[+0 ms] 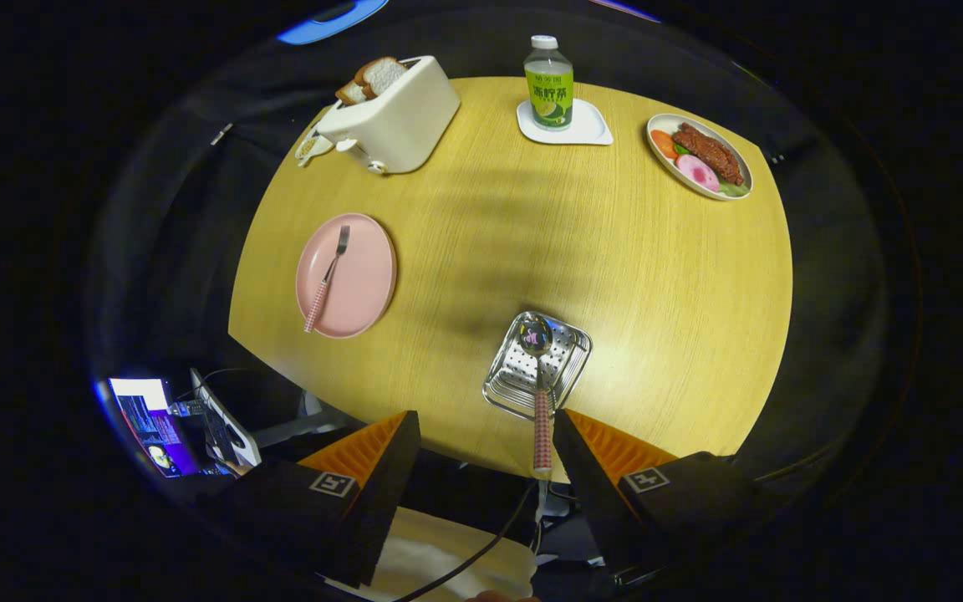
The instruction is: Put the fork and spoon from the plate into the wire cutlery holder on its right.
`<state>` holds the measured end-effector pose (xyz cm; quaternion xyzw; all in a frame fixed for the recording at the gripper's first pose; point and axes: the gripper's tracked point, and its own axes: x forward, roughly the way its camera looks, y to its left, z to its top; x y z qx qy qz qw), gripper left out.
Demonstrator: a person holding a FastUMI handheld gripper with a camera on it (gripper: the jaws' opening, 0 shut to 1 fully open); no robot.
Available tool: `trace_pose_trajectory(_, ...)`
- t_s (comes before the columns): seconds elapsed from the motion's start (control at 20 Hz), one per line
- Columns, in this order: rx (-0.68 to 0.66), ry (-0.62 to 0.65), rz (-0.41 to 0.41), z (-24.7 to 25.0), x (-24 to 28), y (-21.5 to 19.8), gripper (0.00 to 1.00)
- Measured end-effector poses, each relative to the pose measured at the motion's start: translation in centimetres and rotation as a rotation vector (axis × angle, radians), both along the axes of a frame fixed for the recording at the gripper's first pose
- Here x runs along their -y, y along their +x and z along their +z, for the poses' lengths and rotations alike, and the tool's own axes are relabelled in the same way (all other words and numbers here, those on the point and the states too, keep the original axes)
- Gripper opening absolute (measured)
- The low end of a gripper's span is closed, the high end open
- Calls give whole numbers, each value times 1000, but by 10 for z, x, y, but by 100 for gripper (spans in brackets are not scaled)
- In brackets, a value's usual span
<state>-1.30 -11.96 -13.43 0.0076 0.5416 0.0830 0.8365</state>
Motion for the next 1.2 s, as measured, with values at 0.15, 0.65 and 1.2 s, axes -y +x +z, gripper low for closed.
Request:
trace_pose_trajectory(0.15, 115, 34, -15, 17, -20, 5, 99)
trace_pose_trajectory(0.65, 354, 153, -20, 38, -131, 34, 99)
trace_pose_trajectory(1.2, 252, 131, 21, -59, -232, 72, 99)
